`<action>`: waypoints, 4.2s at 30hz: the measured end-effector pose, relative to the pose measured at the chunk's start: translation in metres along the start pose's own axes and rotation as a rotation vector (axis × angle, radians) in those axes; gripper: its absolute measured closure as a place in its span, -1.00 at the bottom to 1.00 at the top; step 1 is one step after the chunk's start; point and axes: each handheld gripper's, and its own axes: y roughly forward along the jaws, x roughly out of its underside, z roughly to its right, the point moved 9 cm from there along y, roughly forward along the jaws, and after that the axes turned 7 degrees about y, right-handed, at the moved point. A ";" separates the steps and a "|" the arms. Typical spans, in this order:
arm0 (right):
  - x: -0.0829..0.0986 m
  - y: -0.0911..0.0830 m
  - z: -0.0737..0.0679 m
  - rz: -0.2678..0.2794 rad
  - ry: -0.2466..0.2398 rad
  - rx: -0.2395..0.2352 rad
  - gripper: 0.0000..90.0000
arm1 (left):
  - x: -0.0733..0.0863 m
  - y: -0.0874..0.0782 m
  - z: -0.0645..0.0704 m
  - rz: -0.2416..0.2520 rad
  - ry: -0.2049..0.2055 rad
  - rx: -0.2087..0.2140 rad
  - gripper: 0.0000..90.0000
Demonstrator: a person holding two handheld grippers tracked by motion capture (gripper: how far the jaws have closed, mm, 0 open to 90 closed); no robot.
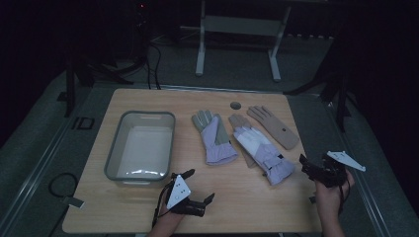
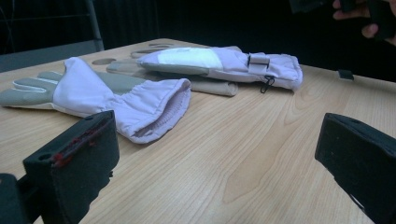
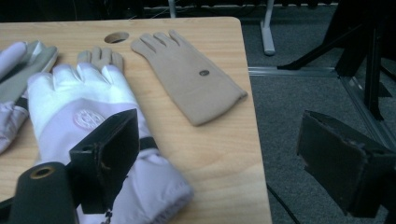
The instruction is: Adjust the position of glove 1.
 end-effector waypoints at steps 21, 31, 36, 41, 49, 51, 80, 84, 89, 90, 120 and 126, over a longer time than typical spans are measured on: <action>-0.049 0.004 -0.064 -0.024 -0.082 -0.098 -0.77 | 0.000 0.000 0.000 0.000 -0.002 0.006 -1.00; -0.068 0.010 -0.100 0.004 -0.156 -0.154 -0.63 | 0.000 0.000 0.001 0.001 0.001 0.008 -1.00; -0.072 0.015 -0.117 -0.015 -0.183 -0.179 -0.62 | 0.000 0.000 0.001 0.000 0.005 0.010 -1.00; -0.074 0.021 -0.136 -0.036 -0.205 -0.226 -0.61 | 0.000 0.000 0.002 -0.001 0.006 0.010 -1.00; -0.071 0.031 -0.163 -0.071 -0.247 -0.273 -0.61 | 0.000 0.000 0.002 -0.002 0.010 0.011 -1.00; -0.069 0.036 -0.175 -0.087 -0.258 -0.297 -0.61 | 0.000 0.000 0.002 -0.002 0.009 0.011 -1.00; -0.033 0.107 -0.244 -0.208 -0.363 -0.382 0.02 | 0.000 0.000 0.003 0.002 0.014 0.025 -1.00; -0.024 0.118 -0.250 -0.248 -0.383 -0.396 0.15 | 0.000 0.000 0.004 0.003 0.012 0.026 -1.00; -0.012 0.130 -0.255 -0.299 -0.386 -0.406 0.24 | 0.000 0.000 0.004 0.002 0.013 0.028 -1.00; -0.006 0.137 -0.256 -0.319 -0.391 -0.407 0.24 | 0.000 0.000 0.004 0.002 0.012 0.028 -1.00; 0.039 0.166 -0.263 -0.467 -0.377 -0.331 0.93 | 0.000 0.000 0.004 0.001 -0.003 0.036 -1.00; 0.015 0.125 -0.266 -0.365 -0.183 -0.350 0.95 | -0.001 0.000 0.005 0.004 0.009 0.029 -1.00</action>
